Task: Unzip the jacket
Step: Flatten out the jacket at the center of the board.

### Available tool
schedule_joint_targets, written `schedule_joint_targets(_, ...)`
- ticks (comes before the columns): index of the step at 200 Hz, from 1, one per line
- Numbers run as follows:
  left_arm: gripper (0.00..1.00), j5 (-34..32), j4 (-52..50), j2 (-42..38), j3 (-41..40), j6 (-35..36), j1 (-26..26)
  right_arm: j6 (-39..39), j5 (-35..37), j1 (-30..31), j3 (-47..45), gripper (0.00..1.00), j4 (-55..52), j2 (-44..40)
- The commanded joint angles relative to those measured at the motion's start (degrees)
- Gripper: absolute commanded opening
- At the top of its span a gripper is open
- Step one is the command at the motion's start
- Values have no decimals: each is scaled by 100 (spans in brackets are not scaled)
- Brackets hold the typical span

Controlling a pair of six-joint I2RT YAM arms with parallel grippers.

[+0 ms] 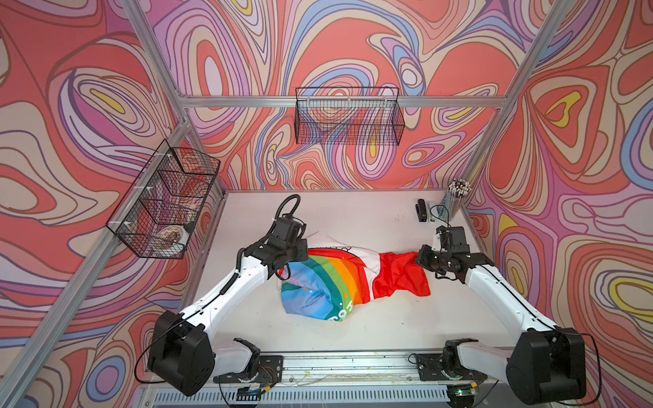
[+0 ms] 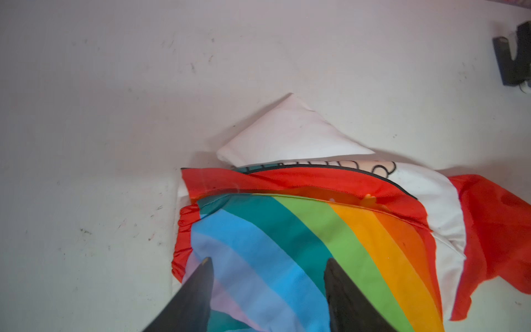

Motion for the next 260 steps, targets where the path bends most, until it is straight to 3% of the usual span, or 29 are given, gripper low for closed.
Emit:
schedule_joint_targets(1,61,687,340,-113,-394,-362,451,-162,-199,-19,140,0,-89,-20)
schedule_joint_targets(30,64,862,316,162,-509,-287,715,-262,-335,-29,178,0,-189,-22)
schedule_joint_targets(73,69,431,330,642,-547,-301,982,-259,-417,-16,178,0,-194,6)
schedule_joint_targets(137,69,838,805,1198,-701,-256,1347,-327,-492,-16,257,0,-246,77)
schedule_joint_targets(184,62,1398,1207,1586,-714,-209,1475,-334,-580,-24,261,0,-185,145)
schedule_joint_targets(223,60,1362,1226,1821,-715,-183,1476,-336,-589,-15,233,0,-185,130)
schedule_joint_targets(260,45,1454,1226,1866,-724,-231,1481,-334,-590,-23,236,0,-181,119)
